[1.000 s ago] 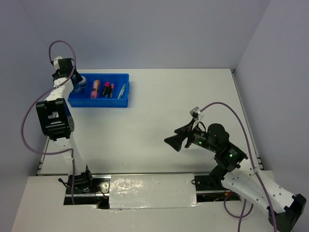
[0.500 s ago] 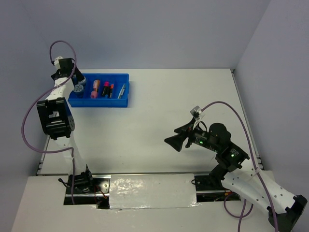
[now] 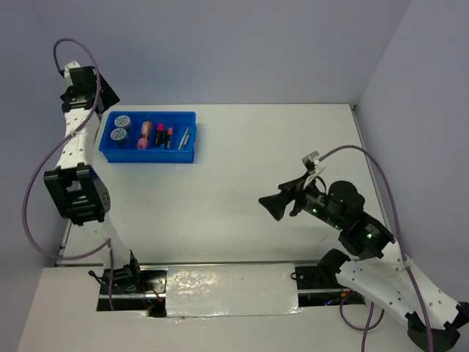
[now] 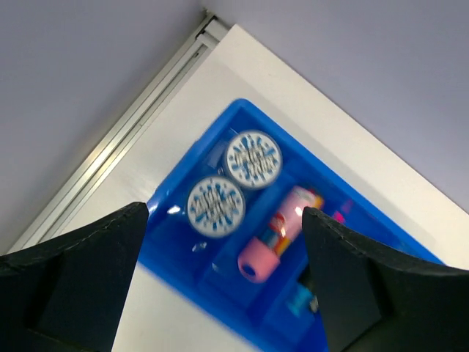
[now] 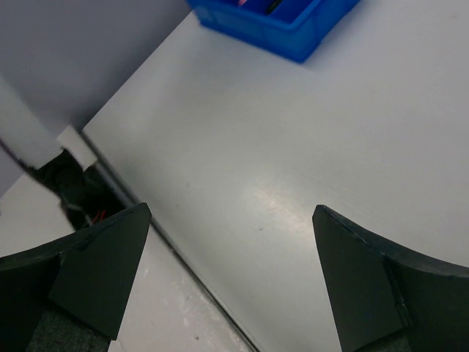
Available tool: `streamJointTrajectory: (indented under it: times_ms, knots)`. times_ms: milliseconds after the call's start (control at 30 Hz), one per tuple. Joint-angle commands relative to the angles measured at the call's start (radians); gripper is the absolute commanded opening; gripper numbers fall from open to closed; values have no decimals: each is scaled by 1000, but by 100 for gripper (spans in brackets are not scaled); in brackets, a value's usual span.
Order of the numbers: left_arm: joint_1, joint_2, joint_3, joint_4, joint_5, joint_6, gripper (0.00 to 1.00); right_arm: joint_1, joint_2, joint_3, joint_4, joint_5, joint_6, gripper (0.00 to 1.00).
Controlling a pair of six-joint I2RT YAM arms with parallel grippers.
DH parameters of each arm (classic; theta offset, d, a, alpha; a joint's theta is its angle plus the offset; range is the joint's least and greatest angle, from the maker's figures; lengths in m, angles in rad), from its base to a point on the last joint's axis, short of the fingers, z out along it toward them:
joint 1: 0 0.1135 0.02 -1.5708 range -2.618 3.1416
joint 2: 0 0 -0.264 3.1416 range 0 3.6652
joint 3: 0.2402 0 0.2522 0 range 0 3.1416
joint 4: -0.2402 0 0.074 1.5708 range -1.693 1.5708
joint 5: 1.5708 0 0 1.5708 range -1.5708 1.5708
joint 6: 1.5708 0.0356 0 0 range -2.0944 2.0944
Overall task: Sort the stationery into containers
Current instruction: Reset both arms
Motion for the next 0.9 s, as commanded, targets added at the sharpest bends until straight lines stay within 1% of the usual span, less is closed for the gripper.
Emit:
streamJointTrajectory:
  times_ms: [0,33,100,133,167,200,233,267,300,333,367,400,433,467,500,533,567,600,667,767,867]
  knots:
    - [-4,-207,15,-201,81,11,99,3,-4,159,-127,238,-66,100]
    - [-5,-285,-12,-226,105,27,99,2,3,220,-194,338,-69,100]
    - [-10,-380,-137,-259,157,66,99,0,20,306,-289,436,-72,100]
    - [-30,-508,-274,-240,157,76,99,2,28,332,-321,510,-77,100]
    - [-45,-581,-355,-211,145,74,99,2,40,356,-349,539,-78,100]
    - [-76,-732,-425,-153,155,79,99,2,46,401,-403,565,-80,100]
    - [-90,-806,-554,-132,172,80,100,2,49,416,-423,603,-84,100]
    - [-96,-865,-605,-125,184,79,99,3,51,429,-434,624,-95,100]
    - [-102,-967,-643,-146,191,73,99,2,53,450,-466,638,-98,100]
    - [-101,-1015,-714,-161,198,70,99,0,48,456,-480,664,-103,100]
    - [-102,-1055,-748,-173,207,83,99,0,39,464,-489,674,-103,100]
    - [-102,-1136,-778,-190,198,82,99,-3,33,472,-509,686,-104,100]
    - [-102,-1180,-835,-225,198,79,99,0,25,473,-520,695,-103,100]
    - [-102,-1218,-864,-233,211,87,99,0,4,470,-532,710,-98,100]
    - [-102,-1291,-889,-243,230,87,99,0,-9,469,-535,714,-93,100]
    - [-104,-1324,-920,-270,232,62,99,2,-22,466,-540,711,-87,100]
    - [-108,-1361,-908,-316,211,45,99,-1,-45,458,-552,697,-81,100]
    - [-108,-1376,-891,-348,235,57,99,2,-56,452,-558,688,-77,100]
    - [-111,-1428,-885,-370,254,84,99,0,-84,429,-582,674,-52,100]
    - [-114,-1479,-859,-417,231,84,99,2,-124,392,-602,662,-31,100]
    - [-127,-1537,-862,-425,200,85,99,0,-165,368,-612,637,-31,100]
